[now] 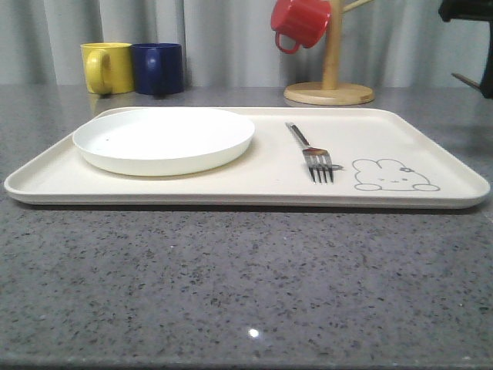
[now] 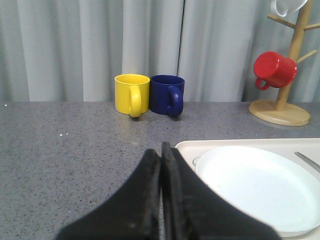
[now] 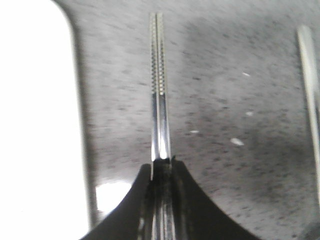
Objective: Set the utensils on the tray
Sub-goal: 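Lay the chopsticks on the tray beside the fork, release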
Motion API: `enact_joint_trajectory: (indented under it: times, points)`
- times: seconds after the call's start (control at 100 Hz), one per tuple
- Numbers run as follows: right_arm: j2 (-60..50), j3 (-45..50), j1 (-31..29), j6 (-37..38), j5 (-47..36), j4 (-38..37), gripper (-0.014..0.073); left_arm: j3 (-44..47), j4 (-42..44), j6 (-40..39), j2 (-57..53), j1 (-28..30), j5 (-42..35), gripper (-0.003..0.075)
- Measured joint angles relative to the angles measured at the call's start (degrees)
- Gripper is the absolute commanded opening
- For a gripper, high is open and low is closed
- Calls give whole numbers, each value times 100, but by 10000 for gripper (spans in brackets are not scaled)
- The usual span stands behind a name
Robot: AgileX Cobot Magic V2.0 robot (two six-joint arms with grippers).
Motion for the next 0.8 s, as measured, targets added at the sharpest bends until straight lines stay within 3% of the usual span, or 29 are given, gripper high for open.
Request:
enact_joint_trajectory:
  times: [0.42, 0.8]
  points:
    - [122, -110, 1389, 988, -254, -21, -52, 0, 0, 0, 0, 0, 9, -18]
    - [742, -110, 1696, 1472, -839, -52, -52, 0, 0, 0, 0, 0, 9, -18]
